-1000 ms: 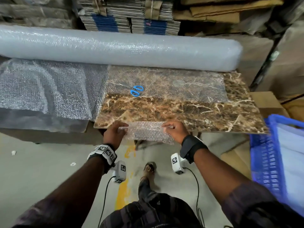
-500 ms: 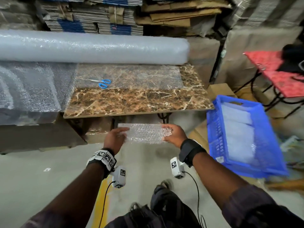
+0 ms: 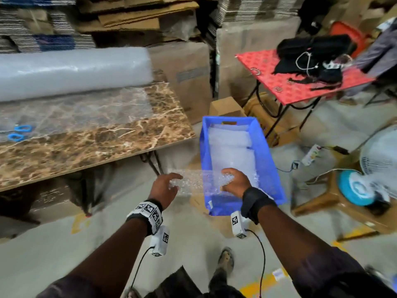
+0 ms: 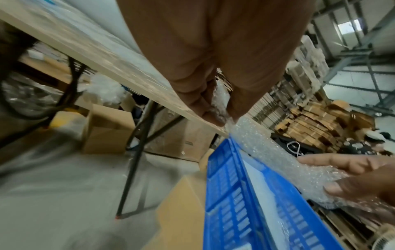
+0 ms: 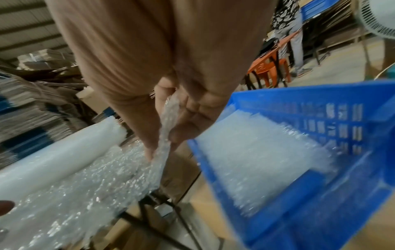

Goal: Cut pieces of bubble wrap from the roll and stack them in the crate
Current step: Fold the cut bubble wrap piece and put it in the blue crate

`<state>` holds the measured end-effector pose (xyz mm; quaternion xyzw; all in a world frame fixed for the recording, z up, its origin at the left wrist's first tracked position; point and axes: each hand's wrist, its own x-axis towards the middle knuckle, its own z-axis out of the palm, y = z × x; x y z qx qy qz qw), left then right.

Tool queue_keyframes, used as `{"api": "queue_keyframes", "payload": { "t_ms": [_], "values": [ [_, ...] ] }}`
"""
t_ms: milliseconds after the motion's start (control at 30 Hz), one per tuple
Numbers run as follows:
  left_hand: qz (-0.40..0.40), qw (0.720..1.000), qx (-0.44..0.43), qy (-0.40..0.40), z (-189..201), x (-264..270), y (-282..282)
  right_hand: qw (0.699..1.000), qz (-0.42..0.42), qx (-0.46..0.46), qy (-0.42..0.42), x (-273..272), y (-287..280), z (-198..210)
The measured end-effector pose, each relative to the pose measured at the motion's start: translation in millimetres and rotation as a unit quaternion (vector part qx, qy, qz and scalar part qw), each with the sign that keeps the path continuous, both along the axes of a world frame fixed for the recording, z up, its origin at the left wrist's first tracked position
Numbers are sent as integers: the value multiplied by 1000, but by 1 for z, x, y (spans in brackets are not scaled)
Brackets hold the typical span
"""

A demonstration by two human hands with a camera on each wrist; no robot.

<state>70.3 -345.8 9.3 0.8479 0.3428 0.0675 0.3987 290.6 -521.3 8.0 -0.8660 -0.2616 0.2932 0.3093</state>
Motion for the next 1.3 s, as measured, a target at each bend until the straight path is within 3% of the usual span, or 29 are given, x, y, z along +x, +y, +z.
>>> {"api": "queue_keyframes", "payload": {
  "t_ms": [167,333,567,800,1100,1300],
  "values": [
    [-36,996,-24,84,-14,115,-65,1000,5,-25,10,103,-62,-26],
    [-35,987,-36,154,-29,187,-99,995,26,-89,30,160,-89,-51],
    [-114,934,-29,338,-50,251,-103,979,74,-188,25,193,-83,-83],
    [-165,874,-35,457,-79,289,-100,959,115,-253,53,209,-72,-109],
    [-216,823,-85,518,-117,298,-96,918,157,-350,101,213,-63,-148],
    [-235,806,-106,533,-141,298,-91,870,234,-413,132,213,-54,-170]
  ]
}}
